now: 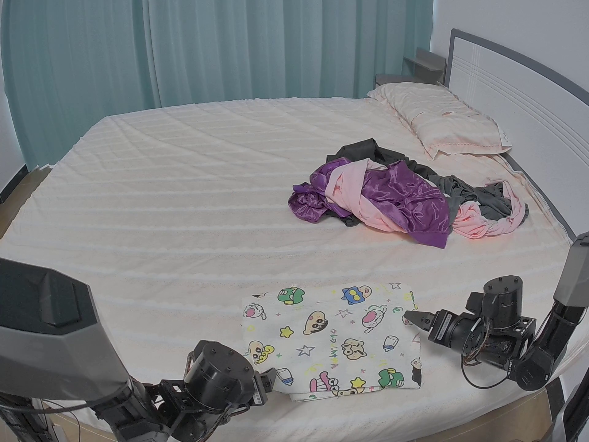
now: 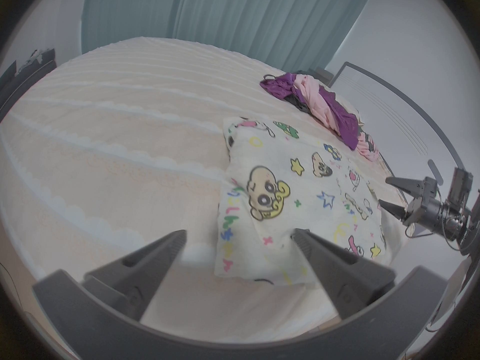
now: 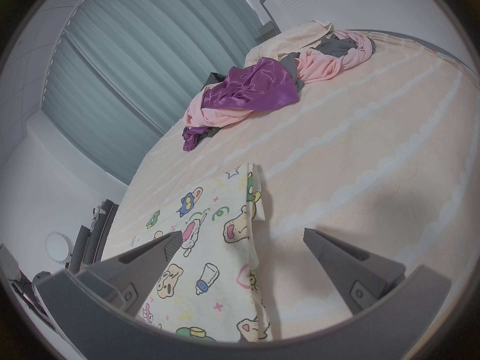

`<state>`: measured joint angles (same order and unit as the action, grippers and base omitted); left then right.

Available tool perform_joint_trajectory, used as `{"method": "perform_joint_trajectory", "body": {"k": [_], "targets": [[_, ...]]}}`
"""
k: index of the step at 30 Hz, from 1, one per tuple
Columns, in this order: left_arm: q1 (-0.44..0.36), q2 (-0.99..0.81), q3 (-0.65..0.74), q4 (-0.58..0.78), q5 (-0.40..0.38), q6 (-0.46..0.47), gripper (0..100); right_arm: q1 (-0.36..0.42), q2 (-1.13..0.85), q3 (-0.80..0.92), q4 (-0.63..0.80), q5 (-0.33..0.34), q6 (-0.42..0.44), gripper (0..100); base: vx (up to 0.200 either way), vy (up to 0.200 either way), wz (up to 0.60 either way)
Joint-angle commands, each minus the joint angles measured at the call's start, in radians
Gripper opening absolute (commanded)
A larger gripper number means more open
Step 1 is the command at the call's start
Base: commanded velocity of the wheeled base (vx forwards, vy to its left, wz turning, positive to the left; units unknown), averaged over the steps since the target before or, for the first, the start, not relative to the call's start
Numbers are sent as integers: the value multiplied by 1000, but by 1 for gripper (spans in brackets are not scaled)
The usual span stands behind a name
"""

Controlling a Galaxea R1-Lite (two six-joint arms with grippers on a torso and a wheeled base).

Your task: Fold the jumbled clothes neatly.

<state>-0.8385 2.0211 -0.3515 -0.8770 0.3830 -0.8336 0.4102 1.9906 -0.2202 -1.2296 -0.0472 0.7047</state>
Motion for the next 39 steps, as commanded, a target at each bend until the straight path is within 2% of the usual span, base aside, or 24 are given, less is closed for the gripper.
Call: {"method": "perform_joint_trajectory", "body": {"k": [1, 8, 14, 15, 16, 21, 22, 24, 25, 29, 34, 37, 39], "targets": [[35, -64, 5, -3, 20, 1, 100, -1, -64, 16, 2, -2, -5, 100, 0, 0, 0], [68, -242, 17, 4, 62, 5, 100, -1, -171, 73, 15, -40, -36, 100, 0, 0, 0], [93, -401, 71, 1, 182, 25, 100, 25, -233, 173, 1, -69, -67, 100, 0, 0, 0], [93, -401, 71, 1, 182, 25, 100, 25, -233, 173, 1, -69, -67, 100, 0, 0, 0], [91, -479, 105, 1, 215, 60, 100, 25, -282, 193, 1, -103, -80, 100, 0, 0, 0], [93, -627, 158, 4, 281, 157, 100, 38, -421, 219, 19, -169, -129, 100, 0, 0, 0], [93, -679, 187, 4, 317, 199, 100, 39, -489, 219, 51, -214, -134, 100, 0, 0, 0], [95, -719, 213, 4, 343, 232, 100, 39, -547, 219, 104, -250, -140, 100, 0, 0, 0], [104, -756, 240, 6, 363, 266, 100, 38, -618, 219, 173, -276, -142, 100, 0, 0, 0], [208, -821, 313, 13, 372, 360, 100, 38, -863, 219, 437, -290, -175, 100, 0, 0, 0], [243, -926, 351, 47, 378, 400, 100, 36, -1188, 219, 771, -326, -252, 100, 0, 0, 0], [306, -992, 351, 162, 387, 406, 100, -5, -1371, 219, 947, -372, -332, 100, 0, 0, 0], [322, -1041, 351, 260, 401, 409, 100, -85, -1452, 219, 1042, -381, -369, 100, 0, 0, 0]]}}
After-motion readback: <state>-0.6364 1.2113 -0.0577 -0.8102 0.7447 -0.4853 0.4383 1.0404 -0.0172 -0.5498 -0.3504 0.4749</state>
